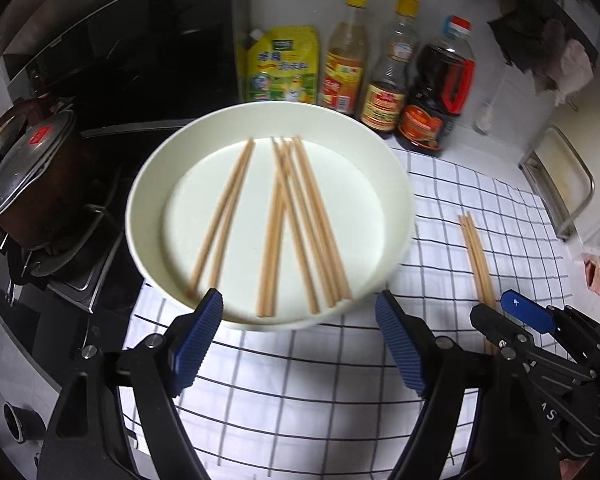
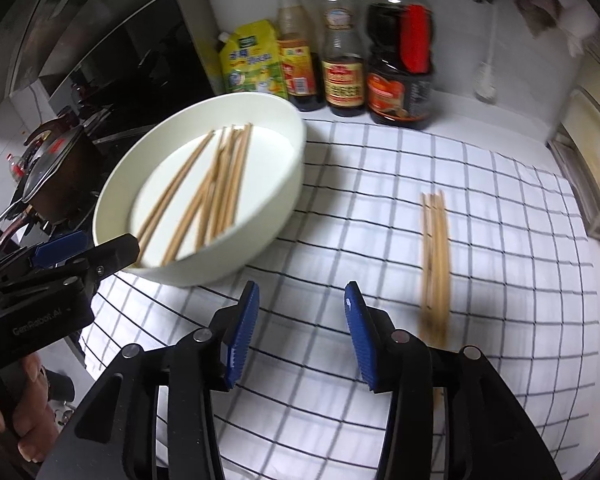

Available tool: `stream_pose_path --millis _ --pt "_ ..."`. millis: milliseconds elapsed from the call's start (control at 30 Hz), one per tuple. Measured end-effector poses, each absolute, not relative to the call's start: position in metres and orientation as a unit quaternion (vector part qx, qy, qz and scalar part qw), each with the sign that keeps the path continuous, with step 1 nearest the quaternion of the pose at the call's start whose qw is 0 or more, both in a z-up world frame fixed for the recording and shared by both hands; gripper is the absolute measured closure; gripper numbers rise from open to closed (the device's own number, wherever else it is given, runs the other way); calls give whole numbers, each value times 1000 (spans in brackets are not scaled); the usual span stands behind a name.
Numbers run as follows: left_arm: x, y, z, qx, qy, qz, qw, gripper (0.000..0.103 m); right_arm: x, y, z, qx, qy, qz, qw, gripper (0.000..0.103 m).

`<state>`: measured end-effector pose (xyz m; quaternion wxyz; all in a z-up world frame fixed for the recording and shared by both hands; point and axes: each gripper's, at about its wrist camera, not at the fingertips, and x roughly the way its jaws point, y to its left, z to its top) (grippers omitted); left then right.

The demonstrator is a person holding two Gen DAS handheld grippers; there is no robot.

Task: Organize utensils
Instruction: 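Move both open tools back toward the remaining chopsticks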

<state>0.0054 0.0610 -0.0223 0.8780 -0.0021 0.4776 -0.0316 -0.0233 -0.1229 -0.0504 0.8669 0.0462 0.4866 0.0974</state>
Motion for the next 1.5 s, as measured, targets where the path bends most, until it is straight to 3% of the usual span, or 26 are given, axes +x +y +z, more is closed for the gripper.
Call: stream_pose_path --millis 700,1500 --pt "-6 -8 -49 31 501 -73 862 25 -38 -209 -95 52 514 12 856 57" --pt "3 -59 -81 37 514 -82 853 25 -13 -235 -139 27 524 17 851 57"
